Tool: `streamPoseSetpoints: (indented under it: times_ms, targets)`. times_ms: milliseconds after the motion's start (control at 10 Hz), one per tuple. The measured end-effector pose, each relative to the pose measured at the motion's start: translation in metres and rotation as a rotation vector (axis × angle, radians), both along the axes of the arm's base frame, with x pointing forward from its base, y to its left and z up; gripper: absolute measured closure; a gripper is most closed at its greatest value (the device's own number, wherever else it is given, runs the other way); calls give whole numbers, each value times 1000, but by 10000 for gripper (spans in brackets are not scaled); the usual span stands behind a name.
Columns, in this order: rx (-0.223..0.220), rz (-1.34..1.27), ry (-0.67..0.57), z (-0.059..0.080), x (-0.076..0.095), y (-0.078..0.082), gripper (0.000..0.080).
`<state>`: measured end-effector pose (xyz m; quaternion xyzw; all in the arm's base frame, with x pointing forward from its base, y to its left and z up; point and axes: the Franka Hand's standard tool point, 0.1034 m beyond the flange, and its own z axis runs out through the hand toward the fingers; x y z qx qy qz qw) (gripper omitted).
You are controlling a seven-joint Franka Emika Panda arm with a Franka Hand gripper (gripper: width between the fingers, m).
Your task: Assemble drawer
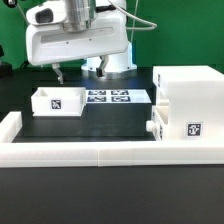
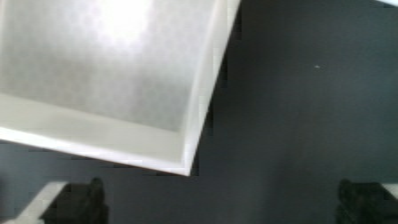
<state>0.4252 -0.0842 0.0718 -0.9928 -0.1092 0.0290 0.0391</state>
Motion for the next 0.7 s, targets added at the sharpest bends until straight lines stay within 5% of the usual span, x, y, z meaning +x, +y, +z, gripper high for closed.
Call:
streamPoseSetpoints:
  times_ms: [300, 700]
  targets:
    - [-45, -47, -68, -22, -24, -2, 150]
    - [-71, -98, -163, -45, -32, -4, 150]
